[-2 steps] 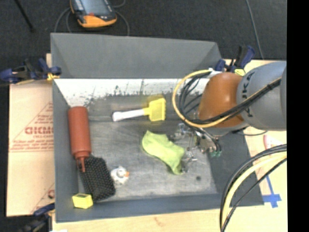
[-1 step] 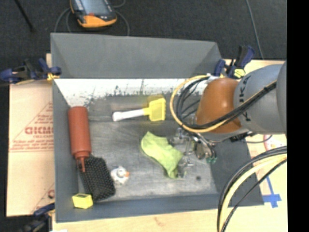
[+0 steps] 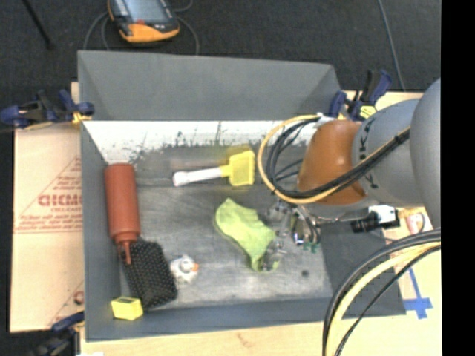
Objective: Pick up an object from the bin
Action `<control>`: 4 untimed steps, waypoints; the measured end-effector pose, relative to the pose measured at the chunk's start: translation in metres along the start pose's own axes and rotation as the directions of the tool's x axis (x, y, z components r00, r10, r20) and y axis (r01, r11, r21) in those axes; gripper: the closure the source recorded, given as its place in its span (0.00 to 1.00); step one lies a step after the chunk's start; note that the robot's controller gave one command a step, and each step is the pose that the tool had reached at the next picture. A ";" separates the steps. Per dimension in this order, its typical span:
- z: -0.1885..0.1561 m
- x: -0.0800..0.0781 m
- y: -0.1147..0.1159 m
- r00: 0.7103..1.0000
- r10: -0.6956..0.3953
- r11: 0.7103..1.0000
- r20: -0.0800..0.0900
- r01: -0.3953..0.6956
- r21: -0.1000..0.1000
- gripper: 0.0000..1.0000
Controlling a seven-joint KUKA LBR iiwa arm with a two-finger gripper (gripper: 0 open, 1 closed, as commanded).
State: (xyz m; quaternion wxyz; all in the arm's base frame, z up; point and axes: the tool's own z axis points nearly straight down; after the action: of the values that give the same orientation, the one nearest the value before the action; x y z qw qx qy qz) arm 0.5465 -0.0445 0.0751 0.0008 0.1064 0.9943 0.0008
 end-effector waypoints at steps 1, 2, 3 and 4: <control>-0.008 -0.005 0.027 1.000 0.029 1.000 0.004 -0.029 0.002 1.00; -0.008 -0.005 0.027 1.000 0.028 1.000 0.004 -0.028 0.003 1.00; -0.054 0.007 0.022 0.995 0.097 0.995 -0.004 -0.097 0.002 1.00; -0.109 -0.034 0.014 0.987 0.158 0.987 0.000 -0.158 0.001 1.00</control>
Offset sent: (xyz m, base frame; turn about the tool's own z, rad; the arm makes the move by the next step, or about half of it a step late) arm 0.0000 0.0000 0.0000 0.0000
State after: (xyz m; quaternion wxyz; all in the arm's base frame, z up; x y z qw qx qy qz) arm 0.5823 -0.0379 0.1847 0.0008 0.1848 0.9828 0.0005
